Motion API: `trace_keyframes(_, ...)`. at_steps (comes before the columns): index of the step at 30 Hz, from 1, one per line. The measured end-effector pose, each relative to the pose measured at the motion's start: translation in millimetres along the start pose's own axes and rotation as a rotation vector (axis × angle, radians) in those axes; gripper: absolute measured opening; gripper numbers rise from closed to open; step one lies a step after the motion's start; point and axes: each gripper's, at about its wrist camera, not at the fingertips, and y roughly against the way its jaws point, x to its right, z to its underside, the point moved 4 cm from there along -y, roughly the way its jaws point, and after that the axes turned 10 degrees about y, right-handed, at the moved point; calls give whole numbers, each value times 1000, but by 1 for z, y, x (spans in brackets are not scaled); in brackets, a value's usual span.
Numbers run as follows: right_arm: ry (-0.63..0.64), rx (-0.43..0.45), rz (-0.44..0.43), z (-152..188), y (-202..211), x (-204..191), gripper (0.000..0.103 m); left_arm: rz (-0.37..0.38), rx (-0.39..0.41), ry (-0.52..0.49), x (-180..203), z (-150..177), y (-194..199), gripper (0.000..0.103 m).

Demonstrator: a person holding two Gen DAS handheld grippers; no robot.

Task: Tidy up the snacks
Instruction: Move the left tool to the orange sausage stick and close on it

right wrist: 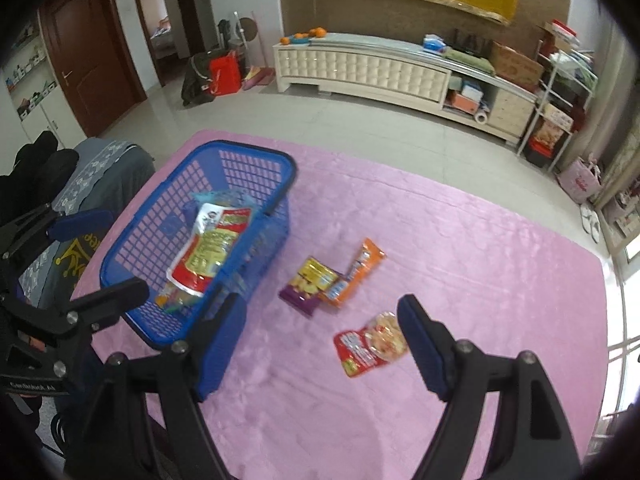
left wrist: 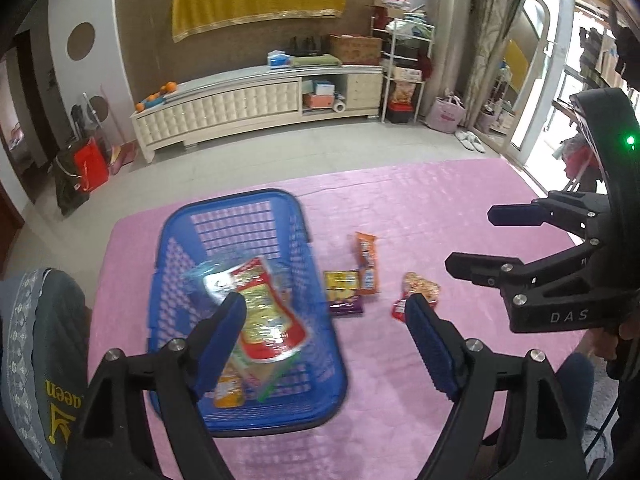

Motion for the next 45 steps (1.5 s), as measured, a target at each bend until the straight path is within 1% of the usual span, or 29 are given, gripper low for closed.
trace_keyframes(4,-23,-9,21,11,4,17,82,15,-20,-9,23,3,-11,80)
trace_keyframes(5,-35,-9,45,14,5,24,82,16,-31,-12,29,3,-15,80)
trace_keyframes(7,-56,-11,47,20,6,33,82,22,-56,-15,39,4,-22,80)
trace_keyframes(13,-125,-17,38,36,3,62,82,15,-92,-39,63,-2,-43,80)
trace_keyframes(21,-251,-52,-1,53,-16,103,82,-5,-179,-62,82,-13,-80,80)
trace_keyframes(25,-295,-80,-3,58,-30,119,82,-10,-225,-32,85,-20,-102,80)
trace_keyframes(27,-315,-91,-12,60,-38,125,82,-23,-271,10,81,-21,-116,80)
trace_keyframes(28,-330,-100,-21,62,-44,128,82,-17,-289,40,78,-22,-123,80)
trace_keyframes(30,-356,-121,-42,67,-55,132,82,-11,-308,77,74,-24,-134,80)
trace_keyframes(31,-374,-130,-53,70,-61,135,82,-15,-310,79,72,-25,-138,80)
trace_keyframes(36,-396,-146,-83,72,-76,141,82,-62,-316,41,77,-32,-160,80)
trace_keyframes(41,-405,-160,-86,71,-89,152,82,-143,-316,-38,87,-32,-181,80)
trace_keyframes(45,-413,-159,-95,72,-95,159,82,-150,-341,-65,92,-27,-201,80)
